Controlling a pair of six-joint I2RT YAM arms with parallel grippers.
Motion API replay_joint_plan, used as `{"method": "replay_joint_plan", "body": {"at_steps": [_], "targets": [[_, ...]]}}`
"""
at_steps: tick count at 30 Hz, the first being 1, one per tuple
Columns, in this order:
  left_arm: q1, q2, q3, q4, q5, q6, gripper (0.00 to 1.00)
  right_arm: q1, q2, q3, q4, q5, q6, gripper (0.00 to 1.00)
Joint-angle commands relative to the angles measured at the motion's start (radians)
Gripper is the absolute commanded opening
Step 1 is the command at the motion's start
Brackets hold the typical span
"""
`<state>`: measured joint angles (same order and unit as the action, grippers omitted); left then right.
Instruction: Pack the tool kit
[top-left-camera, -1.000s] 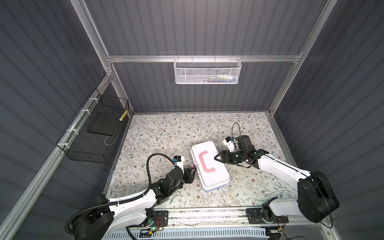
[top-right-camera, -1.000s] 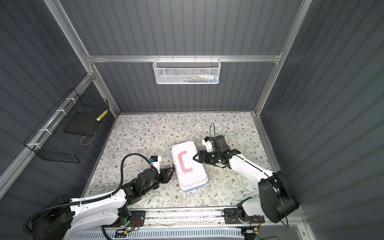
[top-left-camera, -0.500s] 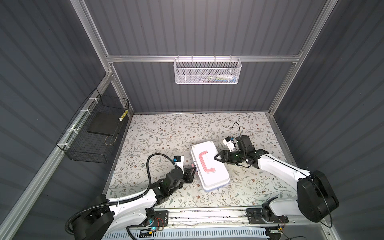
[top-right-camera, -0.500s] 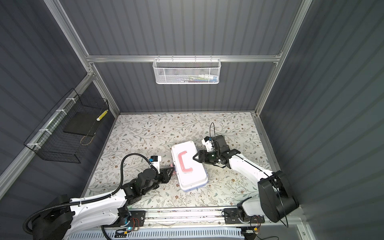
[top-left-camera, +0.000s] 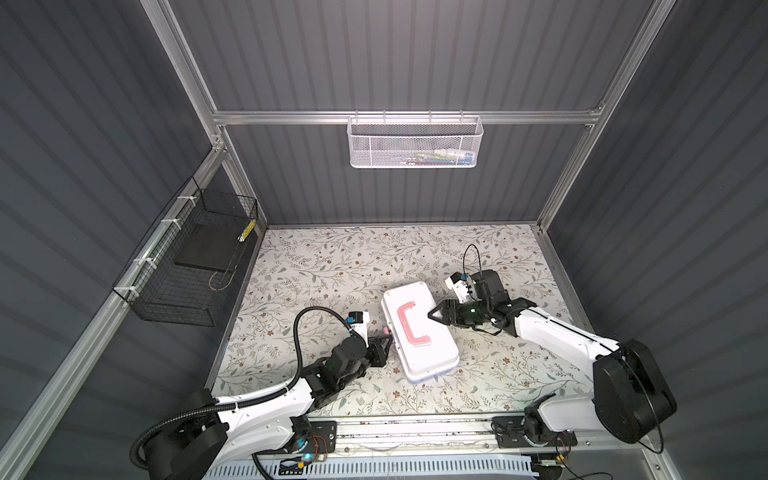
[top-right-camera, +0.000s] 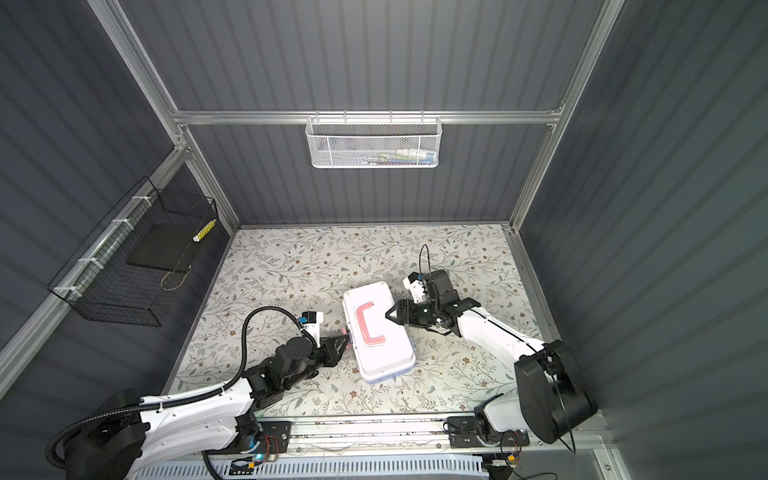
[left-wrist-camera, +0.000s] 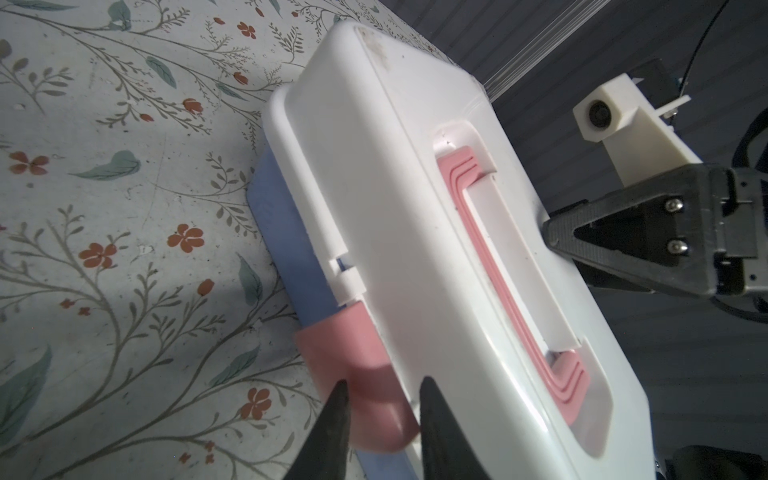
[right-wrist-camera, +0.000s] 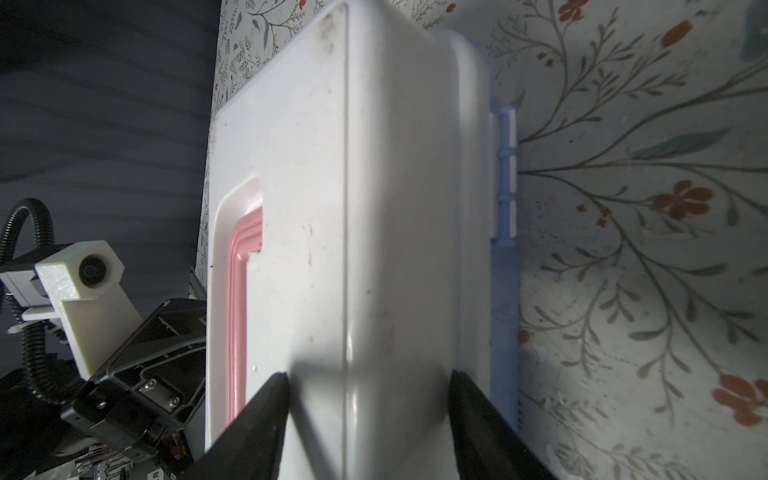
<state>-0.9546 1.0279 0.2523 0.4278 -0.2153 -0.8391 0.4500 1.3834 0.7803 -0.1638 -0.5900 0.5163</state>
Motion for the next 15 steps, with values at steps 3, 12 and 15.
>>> {"method": "replay_joint_plan", "body": {"at_steps": [3, 12, 15], "targets": [[-0.002, 0.004, 0.042, 0.011, 0.007, 0.043, 0.29, 0.024, 0.034, -0.009, -0.016, -0.07, 0.002, 0.62], [-0.002, 0.029, 0.058, 0.005, 0.014, 0.049, 0.25, 0.024, 0.035, -0.013, -0.003, -0.074, 0.004, 0.62], [-0.004, 0.039, 0.059, 0.006, 0.016, 0.049, 0.24, 0.024, 0.04, -0.013, -0.004, -0.076, 0.005, 0.62]]}}
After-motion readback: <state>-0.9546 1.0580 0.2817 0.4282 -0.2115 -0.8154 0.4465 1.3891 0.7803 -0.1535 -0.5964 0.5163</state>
